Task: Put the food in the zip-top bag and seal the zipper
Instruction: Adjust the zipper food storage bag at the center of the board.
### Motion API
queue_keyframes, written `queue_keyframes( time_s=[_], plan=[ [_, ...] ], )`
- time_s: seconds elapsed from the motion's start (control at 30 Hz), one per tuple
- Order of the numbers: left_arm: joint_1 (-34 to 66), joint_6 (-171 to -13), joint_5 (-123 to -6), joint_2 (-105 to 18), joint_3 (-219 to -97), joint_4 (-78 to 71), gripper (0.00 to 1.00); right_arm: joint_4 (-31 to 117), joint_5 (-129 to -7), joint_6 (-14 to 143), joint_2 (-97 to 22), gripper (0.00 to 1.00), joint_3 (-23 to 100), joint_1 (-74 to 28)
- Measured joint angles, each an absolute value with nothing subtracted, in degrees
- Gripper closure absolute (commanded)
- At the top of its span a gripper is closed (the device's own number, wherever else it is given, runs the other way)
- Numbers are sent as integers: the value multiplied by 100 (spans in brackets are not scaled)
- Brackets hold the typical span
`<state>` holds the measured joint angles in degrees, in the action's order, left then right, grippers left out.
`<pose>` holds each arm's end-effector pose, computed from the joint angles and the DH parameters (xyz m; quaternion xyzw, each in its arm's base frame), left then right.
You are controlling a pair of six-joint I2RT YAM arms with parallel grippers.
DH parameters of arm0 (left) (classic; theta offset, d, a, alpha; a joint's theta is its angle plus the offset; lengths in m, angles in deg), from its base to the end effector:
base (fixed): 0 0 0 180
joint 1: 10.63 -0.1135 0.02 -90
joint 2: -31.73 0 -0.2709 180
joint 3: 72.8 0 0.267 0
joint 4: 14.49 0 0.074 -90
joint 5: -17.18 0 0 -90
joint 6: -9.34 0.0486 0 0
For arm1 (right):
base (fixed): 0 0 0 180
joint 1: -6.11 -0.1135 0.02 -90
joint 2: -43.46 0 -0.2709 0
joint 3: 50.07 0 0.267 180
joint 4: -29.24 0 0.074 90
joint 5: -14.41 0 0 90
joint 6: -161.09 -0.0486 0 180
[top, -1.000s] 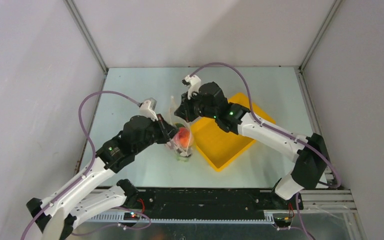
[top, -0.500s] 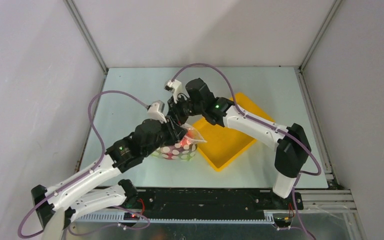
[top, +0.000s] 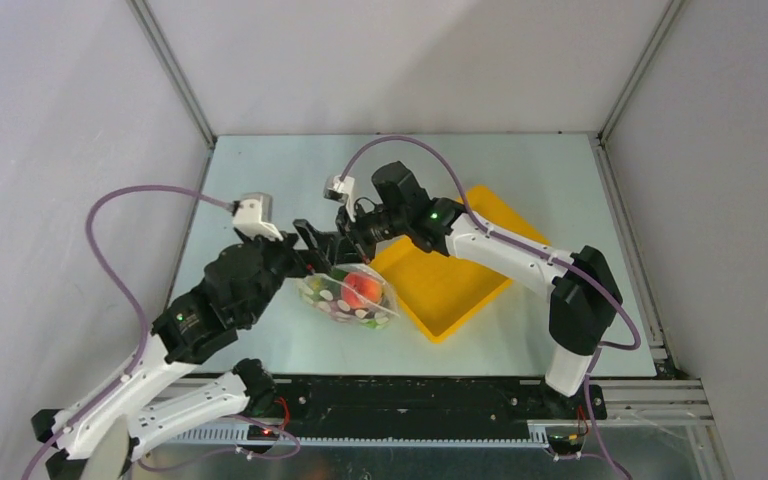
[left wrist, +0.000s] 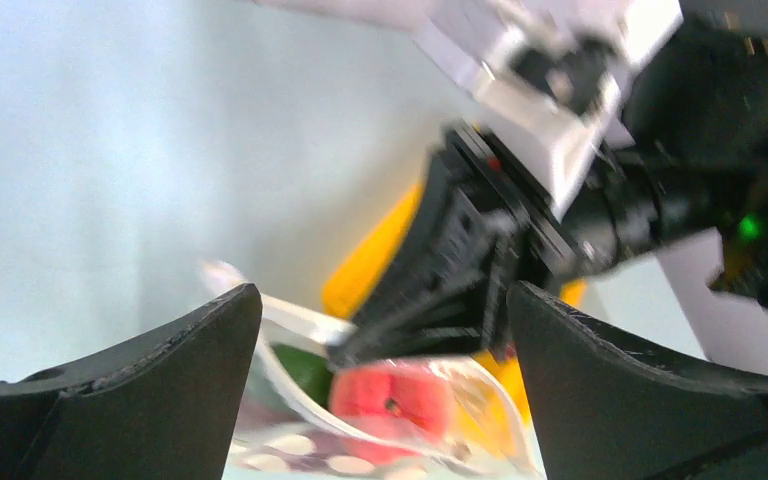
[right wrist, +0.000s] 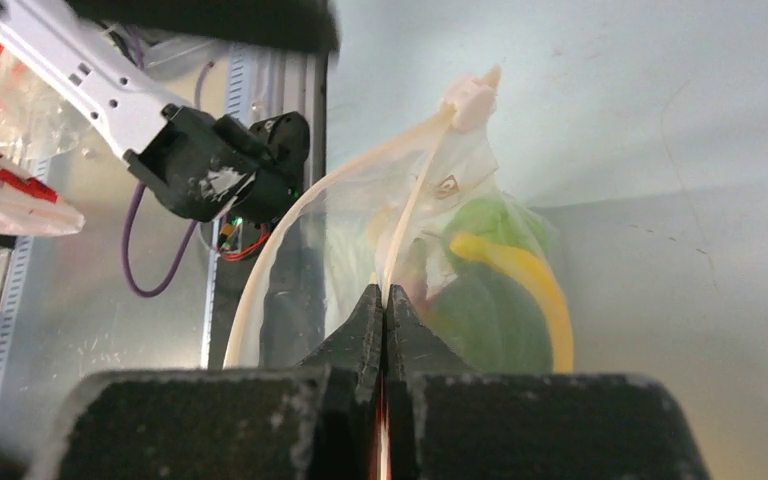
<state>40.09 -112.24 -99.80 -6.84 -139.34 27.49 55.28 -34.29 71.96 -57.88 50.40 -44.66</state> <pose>0.1170 -0.1082 0.3792 -0.0142 0.7795 -0.2555 0.5717 0.2527 0.3602 0.3250 -0.5134 0.6375 0.4790 0.3171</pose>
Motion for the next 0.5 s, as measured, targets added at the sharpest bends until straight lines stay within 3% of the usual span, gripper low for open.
queue_keyframes(
  time_s=[0.17,0.5],
  plan=[
    [3459,-10727,-10616,-548,-14074,2708,0,5561,-3125,7285,-5788,100,5033,-4463],
    [1496,-9462,-8531,145,-12750,1224,0,5684,-2732,7371,-5788,100,5033,-4267]
  ],
)
